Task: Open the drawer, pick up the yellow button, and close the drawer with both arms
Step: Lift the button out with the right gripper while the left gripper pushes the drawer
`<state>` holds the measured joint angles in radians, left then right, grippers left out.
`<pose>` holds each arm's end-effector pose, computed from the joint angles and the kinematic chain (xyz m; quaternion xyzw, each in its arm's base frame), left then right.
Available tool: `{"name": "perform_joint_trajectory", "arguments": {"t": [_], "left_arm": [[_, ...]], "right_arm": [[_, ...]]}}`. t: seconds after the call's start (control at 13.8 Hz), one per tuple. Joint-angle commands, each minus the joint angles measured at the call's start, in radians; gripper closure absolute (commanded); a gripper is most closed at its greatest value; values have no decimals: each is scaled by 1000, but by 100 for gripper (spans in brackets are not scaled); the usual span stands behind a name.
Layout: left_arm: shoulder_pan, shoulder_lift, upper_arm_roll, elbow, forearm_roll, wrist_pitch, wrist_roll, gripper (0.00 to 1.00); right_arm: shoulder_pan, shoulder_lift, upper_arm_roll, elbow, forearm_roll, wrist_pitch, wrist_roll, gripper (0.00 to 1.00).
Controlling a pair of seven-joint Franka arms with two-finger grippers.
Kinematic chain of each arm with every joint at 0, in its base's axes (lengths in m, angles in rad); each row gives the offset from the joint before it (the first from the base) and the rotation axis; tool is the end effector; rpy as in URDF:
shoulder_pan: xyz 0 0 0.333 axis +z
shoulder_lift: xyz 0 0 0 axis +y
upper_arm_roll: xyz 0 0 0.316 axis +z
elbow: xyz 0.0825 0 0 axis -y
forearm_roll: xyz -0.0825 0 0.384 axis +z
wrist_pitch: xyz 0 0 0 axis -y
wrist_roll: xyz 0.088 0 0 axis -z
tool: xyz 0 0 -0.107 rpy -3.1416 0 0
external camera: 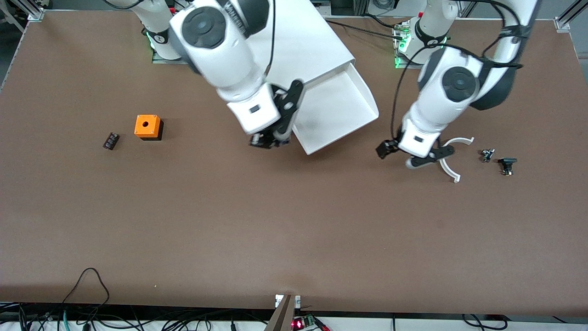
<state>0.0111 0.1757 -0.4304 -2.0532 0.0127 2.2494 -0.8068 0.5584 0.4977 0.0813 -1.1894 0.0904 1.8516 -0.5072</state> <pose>0.5326 -0.2308 0.3640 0.9807 0.1921 -0.0031 0.0363 0.5807 0.4231 0.5190 -0.8437 -0.5266 -0.0785 0.0685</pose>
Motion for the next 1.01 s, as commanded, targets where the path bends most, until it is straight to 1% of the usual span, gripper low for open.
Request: {"name": "perform_joint_trajectory", "arguments": {"t": [0.0, 0.14, 0.29, 0.43, 0.58, 0.72, 0.94], "left_arm": [[-2, -24, -91, -51, -42, 19, -118, 0], [-2, -50, -177, -99, -138, 13, -167, 0], [-2, -62, -238, -126, -152, 7, -164, 0], [0, -81, -298, -143, -154, -17, -166, 0], [1, -94, -353, -145, -166, -65, -167, 0], [3, -104, -370, -145, -189, -99, -167, 0], [4, -105, -389, -145, -189, -109, -167, 0]], "right_arm": [[-96, -39, 11, -120, -31, 6, 152, 78], [-162, -39, 0, -162, -61, -2, 228, 78], [-219, -39, -23, -228, -92, -22, 359, 78], [-279, -45, -25, -312, -151, -17, 412, 78], [-334, -59, -25, -386, -159, -23, 464, 78], [-405, -79, -25, -465, -178, -8, 478, 78], [-480, -126, -25, -611, -184, 119, 382, 78]]}}
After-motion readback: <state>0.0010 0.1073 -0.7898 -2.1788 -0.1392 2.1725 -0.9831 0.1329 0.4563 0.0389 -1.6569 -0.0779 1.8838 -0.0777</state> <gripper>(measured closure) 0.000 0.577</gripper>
